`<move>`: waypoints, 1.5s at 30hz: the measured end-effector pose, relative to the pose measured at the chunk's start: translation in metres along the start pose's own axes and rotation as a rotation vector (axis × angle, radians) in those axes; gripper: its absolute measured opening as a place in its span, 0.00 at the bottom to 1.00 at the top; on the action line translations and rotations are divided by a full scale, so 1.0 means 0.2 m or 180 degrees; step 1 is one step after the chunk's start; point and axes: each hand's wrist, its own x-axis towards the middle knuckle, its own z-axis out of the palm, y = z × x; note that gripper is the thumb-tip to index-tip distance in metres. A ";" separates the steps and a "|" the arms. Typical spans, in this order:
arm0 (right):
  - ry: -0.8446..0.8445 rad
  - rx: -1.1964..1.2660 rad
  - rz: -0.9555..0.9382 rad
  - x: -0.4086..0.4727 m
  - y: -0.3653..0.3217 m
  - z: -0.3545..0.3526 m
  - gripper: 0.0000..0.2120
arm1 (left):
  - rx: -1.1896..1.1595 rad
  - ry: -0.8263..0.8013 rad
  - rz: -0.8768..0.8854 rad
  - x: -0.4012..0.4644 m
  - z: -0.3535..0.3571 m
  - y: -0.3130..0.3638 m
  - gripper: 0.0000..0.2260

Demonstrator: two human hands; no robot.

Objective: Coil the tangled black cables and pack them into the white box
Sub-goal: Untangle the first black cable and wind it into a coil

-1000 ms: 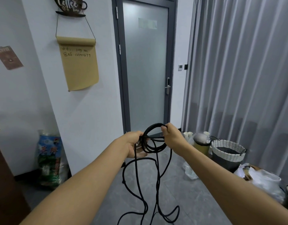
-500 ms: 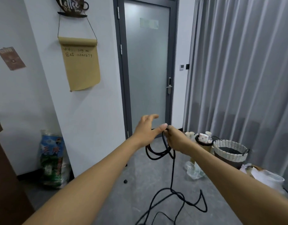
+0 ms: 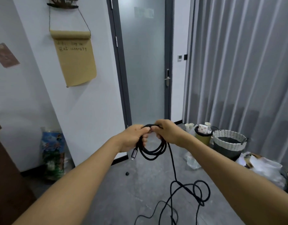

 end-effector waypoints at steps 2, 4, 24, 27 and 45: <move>0.0132 0.0637 -0.0056 -0.01 0.03 0.02 0.09 | -0.0368 0.0271 0.0142 0.00 -0.01 -0.01 0.12; 0.0148 0.0990 -0.0031 -0.03 0.05 0.07 0.07 | -0.0633 0.0521 0.0253 0.00 -0.01 -0.01 0.12; 0.0517 0.2635 0.0678 0.08 -0.07 0.28 0.08 | -0.0907 0.1034 0.0714 -0.07 0.00 0.05 0.18; 0.0770 0.2768 0.0718 0.12 -0.10 0.26 0.10 | -0.0711 0.0914 0.0809 -0.08 0.02 0.04 0.18; -0.0474 0.1310 0.0310 0.05 -0.12 0.13 0.13 | -0.1804 0.1240 0.0212 -0.12 -0.06 0.09 0.22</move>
